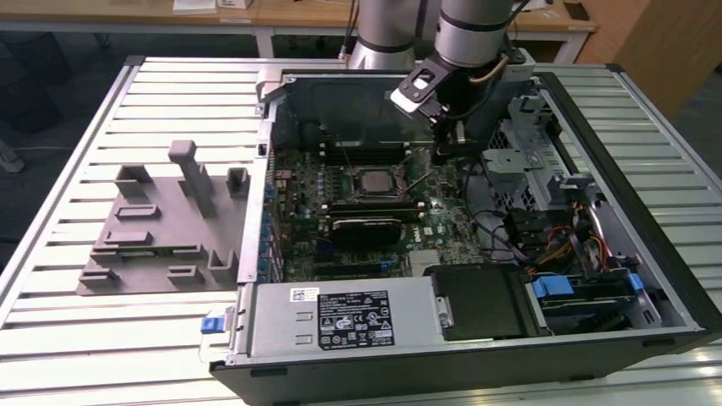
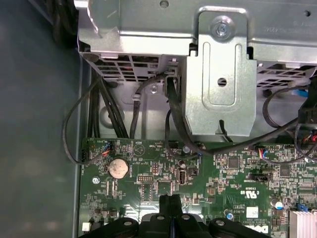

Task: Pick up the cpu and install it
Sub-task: 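Close the cpu cover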

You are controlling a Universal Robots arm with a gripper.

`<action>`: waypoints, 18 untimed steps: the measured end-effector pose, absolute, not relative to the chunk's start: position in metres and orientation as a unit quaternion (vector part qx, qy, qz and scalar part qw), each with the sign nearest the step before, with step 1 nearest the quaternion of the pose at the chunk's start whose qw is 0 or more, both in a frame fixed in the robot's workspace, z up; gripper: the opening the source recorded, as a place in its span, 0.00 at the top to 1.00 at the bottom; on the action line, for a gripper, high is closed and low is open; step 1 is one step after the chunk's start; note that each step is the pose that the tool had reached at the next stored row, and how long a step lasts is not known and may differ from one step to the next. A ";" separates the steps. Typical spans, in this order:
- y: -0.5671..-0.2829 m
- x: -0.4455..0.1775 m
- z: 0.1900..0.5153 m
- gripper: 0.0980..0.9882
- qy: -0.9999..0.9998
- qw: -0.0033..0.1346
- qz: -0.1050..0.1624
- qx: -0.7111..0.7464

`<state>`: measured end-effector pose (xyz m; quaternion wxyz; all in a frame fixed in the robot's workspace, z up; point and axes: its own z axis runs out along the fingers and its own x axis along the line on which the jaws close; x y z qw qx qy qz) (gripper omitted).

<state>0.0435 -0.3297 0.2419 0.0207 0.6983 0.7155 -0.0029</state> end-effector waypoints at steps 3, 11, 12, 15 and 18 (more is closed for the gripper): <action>-0.330 0.040 0.242 0.99 0.716 0.021 -0.003 0.698; -0.330 0.027 0.242 0.99 0.716 0.021 -0.003 0.698; -0.330 0.025 0.242 0.99 0.716 0.021 -0.003 0.698; -0.330 0.019 0.242 0.99 0.716 0.021 -0.003 0.698; -0.330 0.012 0.242 0.99 0.716 0.021 -0.003 0.698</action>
